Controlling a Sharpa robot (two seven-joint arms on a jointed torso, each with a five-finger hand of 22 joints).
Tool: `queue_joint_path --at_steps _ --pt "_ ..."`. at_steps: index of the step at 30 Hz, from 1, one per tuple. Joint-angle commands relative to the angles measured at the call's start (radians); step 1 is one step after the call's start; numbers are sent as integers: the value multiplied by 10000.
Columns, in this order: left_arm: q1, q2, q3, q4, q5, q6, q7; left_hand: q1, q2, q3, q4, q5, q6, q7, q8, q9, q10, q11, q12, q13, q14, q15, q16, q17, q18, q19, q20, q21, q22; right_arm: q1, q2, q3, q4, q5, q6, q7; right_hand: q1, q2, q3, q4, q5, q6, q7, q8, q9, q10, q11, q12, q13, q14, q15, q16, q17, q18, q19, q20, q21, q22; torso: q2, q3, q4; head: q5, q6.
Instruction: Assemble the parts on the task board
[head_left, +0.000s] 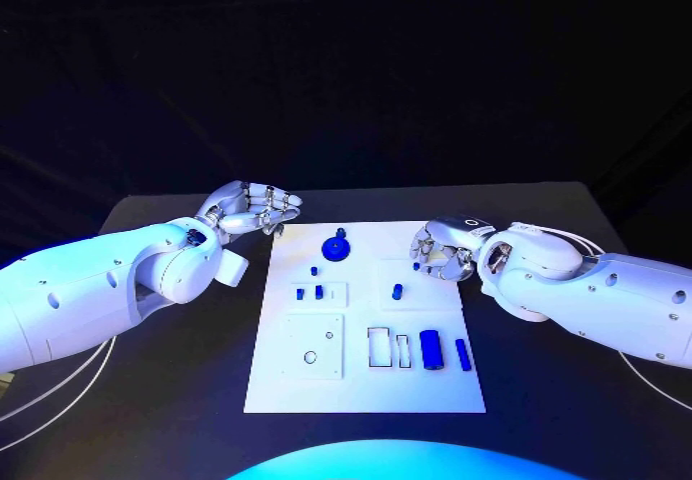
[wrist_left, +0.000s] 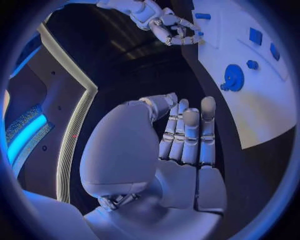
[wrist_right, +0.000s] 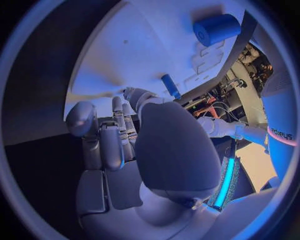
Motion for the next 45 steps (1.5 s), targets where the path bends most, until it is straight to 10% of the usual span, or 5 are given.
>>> queue_joint_path --at_steps 1,34,45 --pt "13 -14 13 97 702 80 504 -78 49 -64 4 29 -56 0 56 17 -94 6 -63 -14 -74 -9 -71 -23 132 -61 -9 -61 -13 -29 70 3 81 -639 238 -284 -94 10 79 5 4 58 1 0 4 92 -13 -67 -22 489 -69 56 34 -125 79 -14 113 41 1 2 -11 0 1" --pt "16 -1 26 144 692 177 394 -280 88 -344 101 3 -207 17 155 66 -242 42 -70 -42 -121 39 -34 -39 137 -119 56 -188 -79 -411 564 -27 -145 -1430 1286 -883 -559 500 655 -313 -134 892 -249 384 292 1250 -270 -239 -337 513 -293 271 157 -257 379 -144 960 658 -3 15 -11 -73 -136" --pt "15 -4 48 161 538 -196 768 -157 80 -377 -8 76 -277 15 197 83 -264 37 -45 -47 -166 33 -30 -74 145 -114 60 -215 -94 -475 554 -54 -134 -1858 1318 -1095 -464 661 1553 -1351 223 1137 -305 552 578 1895 -386 -626 -411 457 -428 153 -182 -290 431 -293 1207 948 -6 13 -30 -67 -149"
